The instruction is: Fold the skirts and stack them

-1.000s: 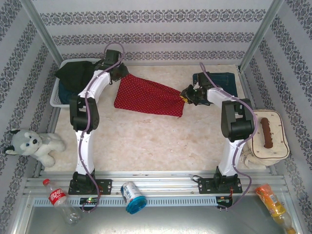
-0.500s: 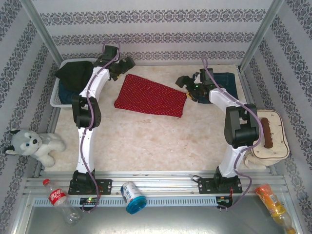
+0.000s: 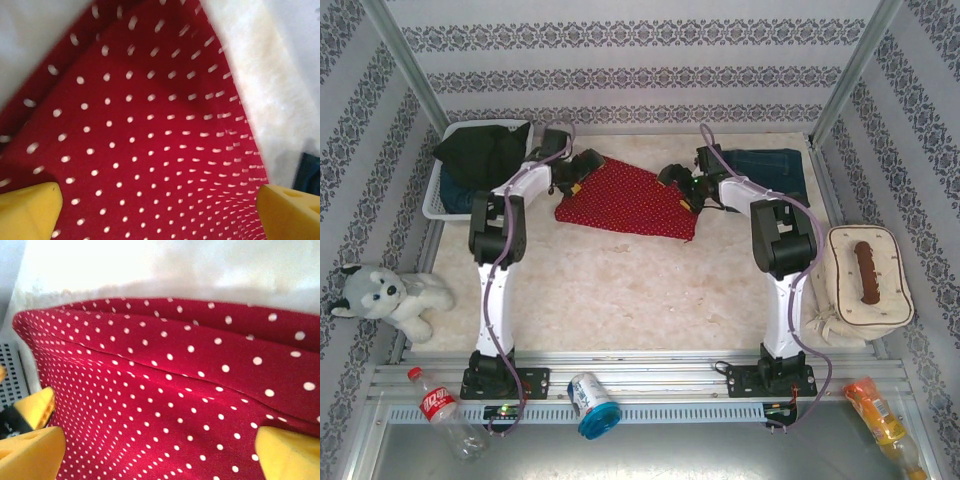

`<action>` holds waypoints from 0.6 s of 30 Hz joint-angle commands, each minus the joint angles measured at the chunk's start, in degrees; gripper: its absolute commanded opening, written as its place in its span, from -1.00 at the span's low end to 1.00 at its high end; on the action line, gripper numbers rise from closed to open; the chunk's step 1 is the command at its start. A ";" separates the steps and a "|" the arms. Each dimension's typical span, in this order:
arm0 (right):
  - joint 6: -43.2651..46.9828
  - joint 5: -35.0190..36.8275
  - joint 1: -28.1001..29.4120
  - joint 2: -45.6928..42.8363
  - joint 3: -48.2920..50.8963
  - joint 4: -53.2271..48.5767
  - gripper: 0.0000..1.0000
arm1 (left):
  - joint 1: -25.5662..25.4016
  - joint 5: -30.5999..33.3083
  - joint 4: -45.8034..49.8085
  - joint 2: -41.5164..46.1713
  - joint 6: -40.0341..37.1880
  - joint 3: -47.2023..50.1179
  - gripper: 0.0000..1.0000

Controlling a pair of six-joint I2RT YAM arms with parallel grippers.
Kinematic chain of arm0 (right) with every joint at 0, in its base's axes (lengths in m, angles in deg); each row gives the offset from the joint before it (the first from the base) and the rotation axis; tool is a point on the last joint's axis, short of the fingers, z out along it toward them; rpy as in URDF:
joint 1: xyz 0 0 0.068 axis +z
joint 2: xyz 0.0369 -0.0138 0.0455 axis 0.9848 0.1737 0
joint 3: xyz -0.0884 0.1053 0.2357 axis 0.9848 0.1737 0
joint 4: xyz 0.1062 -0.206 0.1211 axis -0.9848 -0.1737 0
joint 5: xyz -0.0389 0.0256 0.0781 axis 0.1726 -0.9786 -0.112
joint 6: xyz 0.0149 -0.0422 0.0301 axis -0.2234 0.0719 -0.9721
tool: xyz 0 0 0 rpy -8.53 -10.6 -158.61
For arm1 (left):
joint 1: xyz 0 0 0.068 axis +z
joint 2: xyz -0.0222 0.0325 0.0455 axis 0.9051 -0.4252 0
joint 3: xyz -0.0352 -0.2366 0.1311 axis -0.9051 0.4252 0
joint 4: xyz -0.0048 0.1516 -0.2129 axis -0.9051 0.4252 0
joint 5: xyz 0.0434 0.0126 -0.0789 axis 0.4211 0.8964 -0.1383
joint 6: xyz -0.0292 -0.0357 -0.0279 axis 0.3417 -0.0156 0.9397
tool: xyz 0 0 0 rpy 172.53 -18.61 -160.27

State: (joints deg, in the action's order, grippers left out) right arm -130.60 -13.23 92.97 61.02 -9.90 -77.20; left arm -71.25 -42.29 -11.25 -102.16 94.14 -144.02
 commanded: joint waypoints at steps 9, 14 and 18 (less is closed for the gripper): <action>9.04 -8.88 0.20 -4.20 8.76 -6.59 0.95 | -1.91 -3.30 -19.46 20.03 10.93 43.89 1.00; 13.25 -11.79 0.04 -7.72 10.77 -9.27 0.95 | -2.01 -2.07 -17.70 32.95 10.18 56.01 1.00; 13.39 -11.29 0.16 -12.62 9.77 -10.54 0.96 | -2.11 2.50 -9.47 41.81 5.35 52.09 1.00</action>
State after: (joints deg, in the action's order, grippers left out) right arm -119.59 -23.46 92.91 53.37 -0.26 -84.26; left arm -73.04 -43.50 -28.95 -64.98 102.43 -89.55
